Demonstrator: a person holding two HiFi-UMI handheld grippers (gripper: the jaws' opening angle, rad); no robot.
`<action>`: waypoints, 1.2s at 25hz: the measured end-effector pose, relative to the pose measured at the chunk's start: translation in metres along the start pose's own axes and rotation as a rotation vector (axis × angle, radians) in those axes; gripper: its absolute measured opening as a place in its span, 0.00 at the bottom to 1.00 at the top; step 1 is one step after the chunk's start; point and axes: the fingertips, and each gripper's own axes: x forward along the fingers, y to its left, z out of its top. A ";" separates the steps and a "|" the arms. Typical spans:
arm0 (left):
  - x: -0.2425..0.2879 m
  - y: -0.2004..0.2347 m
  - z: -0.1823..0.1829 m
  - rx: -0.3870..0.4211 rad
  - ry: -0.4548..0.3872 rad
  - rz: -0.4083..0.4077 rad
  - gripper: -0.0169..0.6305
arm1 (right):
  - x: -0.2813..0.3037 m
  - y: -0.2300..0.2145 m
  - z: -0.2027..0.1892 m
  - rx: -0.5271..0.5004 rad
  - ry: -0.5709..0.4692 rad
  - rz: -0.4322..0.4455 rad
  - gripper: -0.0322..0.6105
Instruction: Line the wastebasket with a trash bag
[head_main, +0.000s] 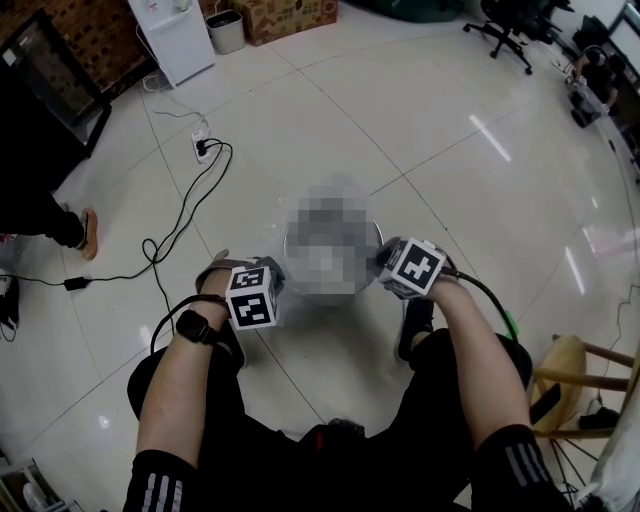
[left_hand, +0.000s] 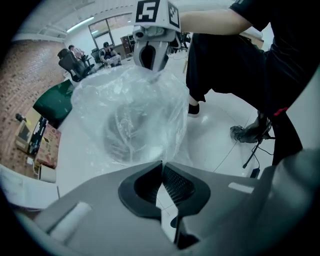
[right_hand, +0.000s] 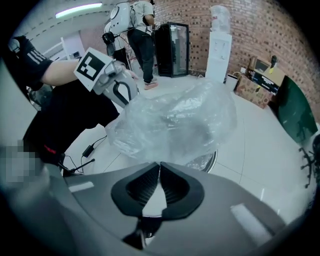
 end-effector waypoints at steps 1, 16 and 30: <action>-0.008 0.004 0.004 0.008 -0.006 0.017 0.03 | 0.001 0.002 -0.001 -0.008 0.006 0.009 0.07; -0.115 0.061 0.026 -0.025 -0.170 0.307 0.03 | -0.027 0.007 0.011 -0.003 -0.053 0.075 0.22; -0.152 0.081 0.056 -0.048 -0.298 0.406 0.03 | -0.085 0.001 0.029 -0.025 -0.151 0.127 0.32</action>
